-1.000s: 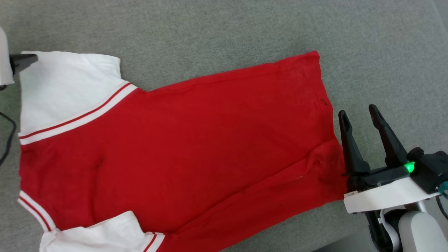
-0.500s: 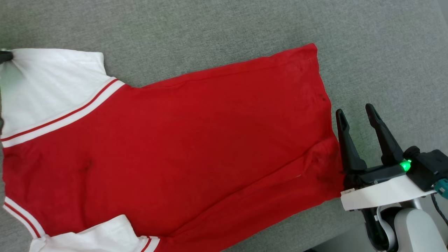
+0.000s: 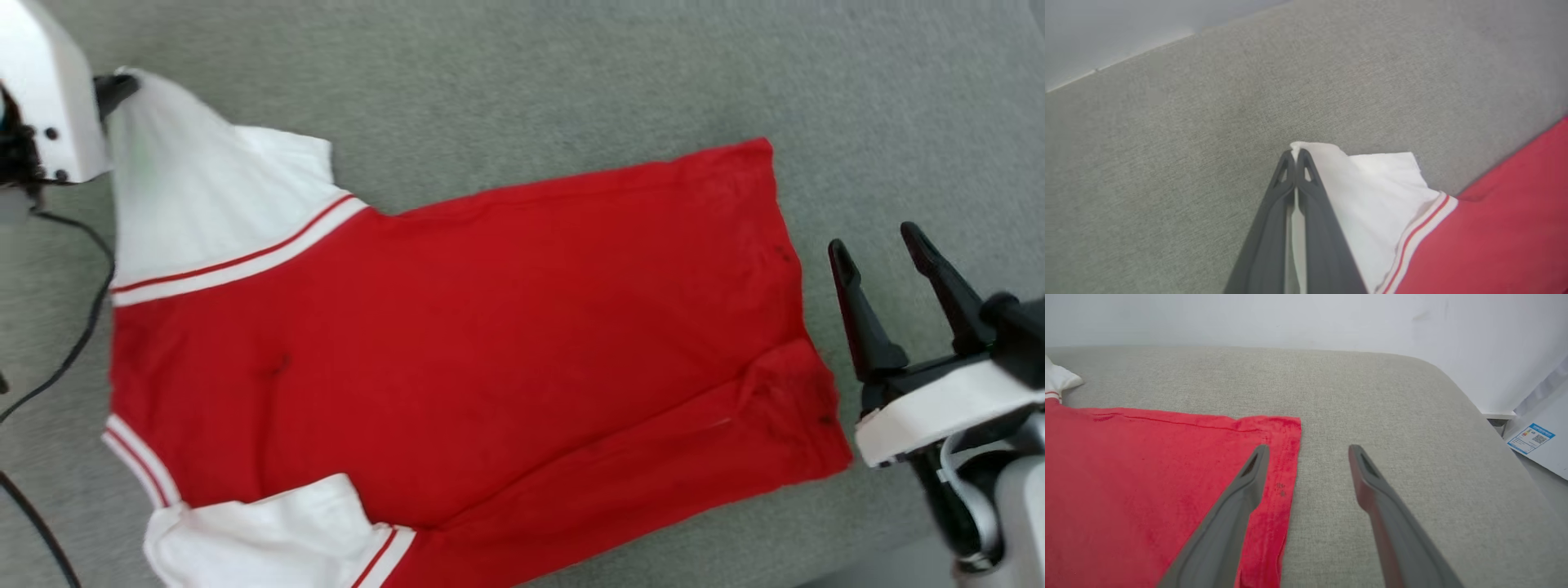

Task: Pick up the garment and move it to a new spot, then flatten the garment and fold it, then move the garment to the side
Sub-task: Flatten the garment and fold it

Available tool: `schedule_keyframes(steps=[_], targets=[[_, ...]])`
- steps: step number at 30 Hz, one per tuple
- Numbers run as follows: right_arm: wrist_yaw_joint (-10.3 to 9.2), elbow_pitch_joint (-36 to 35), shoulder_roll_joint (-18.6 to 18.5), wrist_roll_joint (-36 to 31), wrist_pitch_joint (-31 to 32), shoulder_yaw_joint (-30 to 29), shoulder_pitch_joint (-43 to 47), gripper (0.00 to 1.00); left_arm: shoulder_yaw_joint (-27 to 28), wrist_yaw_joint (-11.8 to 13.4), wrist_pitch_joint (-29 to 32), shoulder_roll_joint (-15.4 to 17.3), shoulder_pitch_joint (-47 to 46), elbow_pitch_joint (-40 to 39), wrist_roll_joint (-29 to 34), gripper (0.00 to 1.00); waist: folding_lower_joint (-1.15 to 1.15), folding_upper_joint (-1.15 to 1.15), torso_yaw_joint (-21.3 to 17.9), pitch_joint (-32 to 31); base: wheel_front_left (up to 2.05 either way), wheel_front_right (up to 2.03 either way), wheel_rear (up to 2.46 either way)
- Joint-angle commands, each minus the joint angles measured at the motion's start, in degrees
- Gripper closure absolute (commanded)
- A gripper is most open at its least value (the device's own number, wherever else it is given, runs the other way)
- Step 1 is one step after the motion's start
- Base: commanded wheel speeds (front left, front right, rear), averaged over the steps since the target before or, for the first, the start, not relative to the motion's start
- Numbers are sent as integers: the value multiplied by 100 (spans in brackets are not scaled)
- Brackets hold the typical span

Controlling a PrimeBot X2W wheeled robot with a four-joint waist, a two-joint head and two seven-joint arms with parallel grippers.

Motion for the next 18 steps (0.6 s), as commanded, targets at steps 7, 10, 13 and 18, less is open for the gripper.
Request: schedule_keyframes(steps=[7,10,13,18], targets=[[-3,-62,-916,540,1908,287,-539,0,-140,-63,-463,29,555,-1173,-254,100,0,0,575,-439,0,0,0],[-2,60,-1250,854,2884,257,-880,0,-177,-67,-593,112,897,-1766,-334,100,0,0,769,-494,0,0,0],[-2,307,-1517,1116,3947,211,-1254,0,-147,-66,-730,185,1163,-2307,-407,100,0,0,964,-485,0,0,0],[-3,664,-1715,1260,5183,129,-1887,0,-23,-4,-993,173,1564,-3101,-577,100,0,0,1285,-369,0,0,0]])
